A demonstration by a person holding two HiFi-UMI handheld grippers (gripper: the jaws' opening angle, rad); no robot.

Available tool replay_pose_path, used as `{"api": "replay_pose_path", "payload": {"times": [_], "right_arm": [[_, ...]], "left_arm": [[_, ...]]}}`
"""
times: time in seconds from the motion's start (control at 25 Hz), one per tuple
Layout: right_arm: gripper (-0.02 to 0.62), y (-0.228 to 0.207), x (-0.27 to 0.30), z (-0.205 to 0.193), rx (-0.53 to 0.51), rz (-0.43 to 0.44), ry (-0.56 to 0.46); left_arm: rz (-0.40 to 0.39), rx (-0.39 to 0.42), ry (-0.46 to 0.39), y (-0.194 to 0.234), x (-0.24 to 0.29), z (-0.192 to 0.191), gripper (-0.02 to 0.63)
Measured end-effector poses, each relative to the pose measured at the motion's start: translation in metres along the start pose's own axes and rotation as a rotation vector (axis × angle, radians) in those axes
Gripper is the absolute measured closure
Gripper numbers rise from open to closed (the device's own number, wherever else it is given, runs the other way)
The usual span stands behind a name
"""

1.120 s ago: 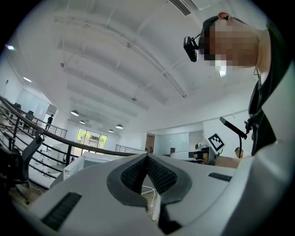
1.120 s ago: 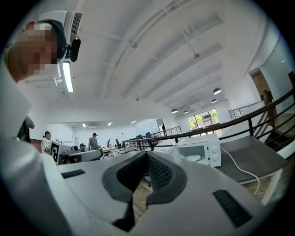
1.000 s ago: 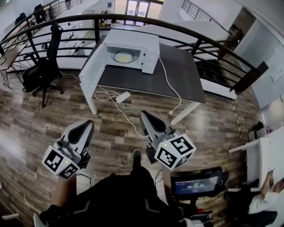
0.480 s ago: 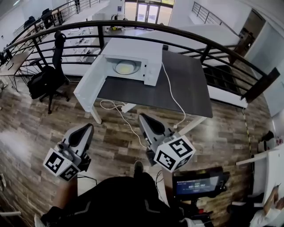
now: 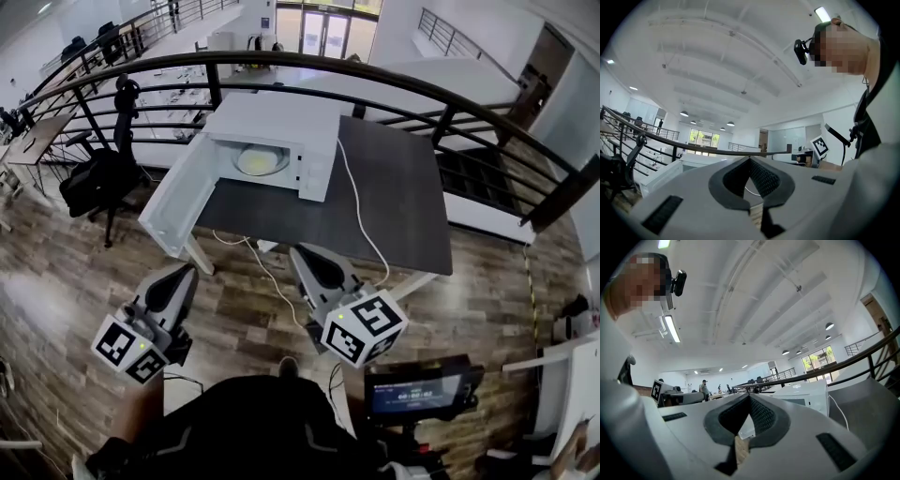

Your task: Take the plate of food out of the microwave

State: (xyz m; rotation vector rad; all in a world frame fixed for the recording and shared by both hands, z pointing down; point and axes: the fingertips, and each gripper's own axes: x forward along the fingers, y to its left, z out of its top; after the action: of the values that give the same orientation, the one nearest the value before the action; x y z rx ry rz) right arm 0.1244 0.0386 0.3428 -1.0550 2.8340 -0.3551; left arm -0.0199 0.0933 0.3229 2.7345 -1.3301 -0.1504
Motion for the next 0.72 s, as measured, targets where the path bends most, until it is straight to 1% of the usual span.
{"api": "replay_pose_path", "payload": {"times": [0.08,0.2,0.4,0.56,0.72], "right_arm": [[0.604,-0.012,0.002,0.003,-0.005,0.015,0.002],[0.604,-0.03,0.004,0.006,-0.002,0.026,0.01],[0.604,-0.062,0.009,0.0,0.025,0.032,0.015],[0.604,-0.07,0.019,-0.002,0.04,0.044,0.027],[0.604,-0.071,0.042,-0.003,0.034,0.057,0.045]], "left_arm": [[0.015,-0.015,-0.006,0.002,0.012,-0.001,0.604],[0.029,-0.009,-0.008,0.002,0.028,-0.003,0.604],[0.044,0.013,0.029,0.001,0.049,-0.017,0.604],[0.066,0.011,0.035,0.01,0.058,-0.018,0.604],[0.082,-0.006,0.016,0.033,0.061,-0.016,0.604]]}}
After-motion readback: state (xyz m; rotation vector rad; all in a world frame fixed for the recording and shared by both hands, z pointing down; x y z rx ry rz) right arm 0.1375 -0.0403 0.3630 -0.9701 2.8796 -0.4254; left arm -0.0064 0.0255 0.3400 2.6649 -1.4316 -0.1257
